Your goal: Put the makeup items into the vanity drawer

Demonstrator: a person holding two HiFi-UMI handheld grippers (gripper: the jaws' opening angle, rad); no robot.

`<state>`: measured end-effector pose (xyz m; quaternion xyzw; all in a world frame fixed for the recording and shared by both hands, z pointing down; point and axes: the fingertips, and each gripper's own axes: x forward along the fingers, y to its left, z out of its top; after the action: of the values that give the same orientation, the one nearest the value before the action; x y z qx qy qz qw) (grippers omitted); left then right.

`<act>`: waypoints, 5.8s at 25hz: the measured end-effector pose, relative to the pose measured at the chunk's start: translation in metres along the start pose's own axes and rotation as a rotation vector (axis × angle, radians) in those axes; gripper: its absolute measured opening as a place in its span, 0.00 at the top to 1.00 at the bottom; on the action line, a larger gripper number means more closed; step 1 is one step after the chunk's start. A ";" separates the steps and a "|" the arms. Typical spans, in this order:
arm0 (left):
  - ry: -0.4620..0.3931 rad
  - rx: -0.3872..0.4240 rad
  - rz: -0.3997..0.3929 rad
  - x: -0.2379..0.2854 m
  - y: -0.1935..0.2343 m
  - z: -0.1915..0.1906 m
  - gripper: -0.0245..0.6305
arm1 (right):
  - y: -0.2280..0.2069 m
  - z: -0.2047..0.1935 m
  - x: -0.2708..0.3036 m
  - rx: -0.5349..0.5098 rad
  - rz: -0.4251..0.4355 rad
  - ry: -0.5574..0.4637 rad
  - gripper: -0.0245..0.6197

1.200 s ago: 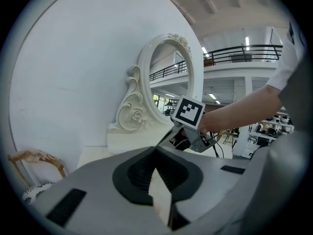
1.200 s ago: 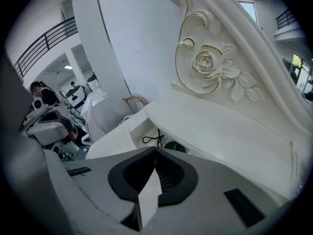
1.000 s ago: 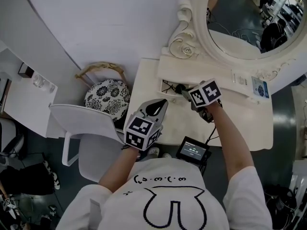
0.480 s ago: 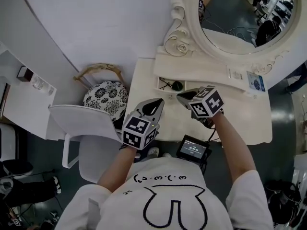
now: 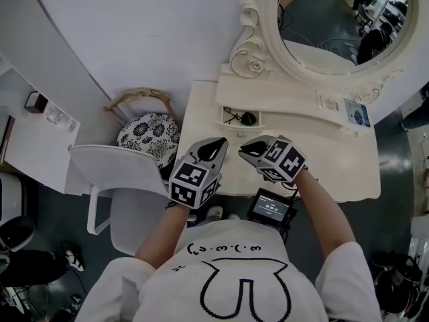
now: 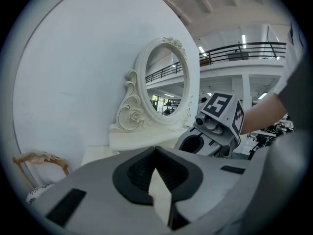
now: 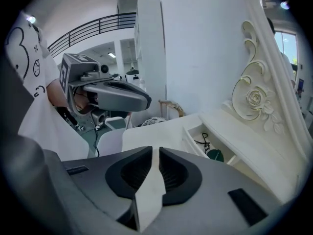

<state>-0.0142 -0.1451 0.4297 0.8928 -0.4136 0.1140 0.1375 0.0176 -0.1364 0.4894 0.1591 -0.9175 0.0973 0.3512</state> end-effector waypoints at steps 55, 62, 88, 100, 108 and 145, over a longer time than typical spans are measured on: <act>-0.013 -0.070 0.077 -0.016 0.024 -0.009 0.97 | -0.029 0.008 0.041 0.032 -0.032 0.097 0.81; -0.008 -0.063 0.062 -0.010 0.020 -0.009 0.97 | -0.058 0.029 0.028 0.106 -0.106 0.000 0.81; 0.017 -0.088 0.108 -0.006 0.046 -0.014 0.97 | -0.128 0.020 0.074 0.369 -0.221 0.084 0.79; 0.018 -0.080 0.100 0.000 0.039 -0.012 0.97 | -0.134 0.017 0.067 0.392 -0.247 0.037 0.65; 0.018 -0.065 0.074 0.005 0.029 -0.010 0.97 | -0.124 0.019 0.043 0.425 -0.186 -0.027 0.66; -0.028 -0.004 -0.053 0.010 -0.032 0.006 0.97 | -0.003 0.041 -0.106 0.208 -0.300 -0.374 0.97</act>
<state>0.0166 -0.1342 0.4227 0.9046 -0.3919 0.0971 0.1366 0.0680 -0.1270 0.3876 0.3439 -0.9177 0.1067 0.1678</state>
